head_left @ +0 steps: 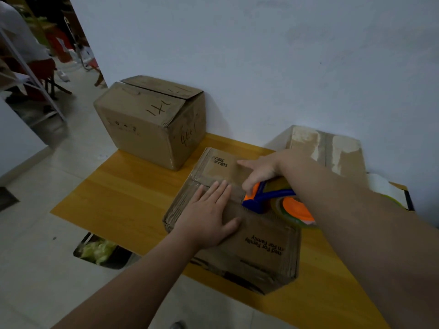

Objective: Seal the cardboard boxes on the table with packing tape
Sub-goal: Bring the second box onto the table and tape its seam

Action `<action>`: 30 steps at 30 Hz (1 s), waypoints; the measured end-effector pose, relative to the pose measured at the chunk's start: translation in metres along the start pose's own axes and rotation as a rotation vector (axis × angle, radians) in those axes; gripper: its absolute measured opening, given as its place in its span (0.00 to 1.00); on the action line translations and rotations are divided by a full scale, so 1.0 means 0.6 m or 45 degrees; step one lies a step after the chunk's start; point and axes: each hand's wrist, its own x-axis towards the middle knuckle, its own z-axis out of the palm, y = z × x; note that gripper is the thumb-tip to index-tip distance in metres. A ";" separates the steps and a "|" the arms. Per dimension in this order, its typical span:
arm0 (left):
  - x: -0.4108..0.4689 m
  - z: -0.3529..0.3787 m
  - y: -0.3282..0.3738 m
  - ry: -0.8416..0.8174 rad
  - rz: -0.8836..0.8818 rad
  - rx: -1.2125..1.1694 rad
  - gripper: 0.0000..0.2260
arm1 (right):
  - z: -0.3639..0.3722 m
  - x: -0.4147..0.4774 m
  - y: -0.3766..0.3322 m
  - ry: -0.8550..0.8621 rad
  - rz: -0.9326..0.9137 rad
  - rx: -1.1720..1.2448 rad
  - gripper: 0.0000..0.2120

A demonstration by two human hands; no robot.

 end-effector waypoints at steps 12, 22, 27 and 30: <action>0.012 0.005 0.016 -0.001 -0.080 0.115 0.33 | 0.068 -0.126 0.012 0.489 -0.110 -0.725 0.35; 0.032 0.008 0.025 -0.082 -0.070 -0.016 0.31 | 0.080 -0.176 0.087 0.685 -0.220 -0.580 0.26; 0.033 0.005 0.034 -0.190 -0.106 0.086 0.32 | 0.121 -0.204 0.158 0.605 -0.077 -0.565 0.25; 0.038 0.004 0.076 -0.190 -0.101 0.128 0.33 | 0.133 -0.187 0.154 0.678 -0.093 -0.569 0.23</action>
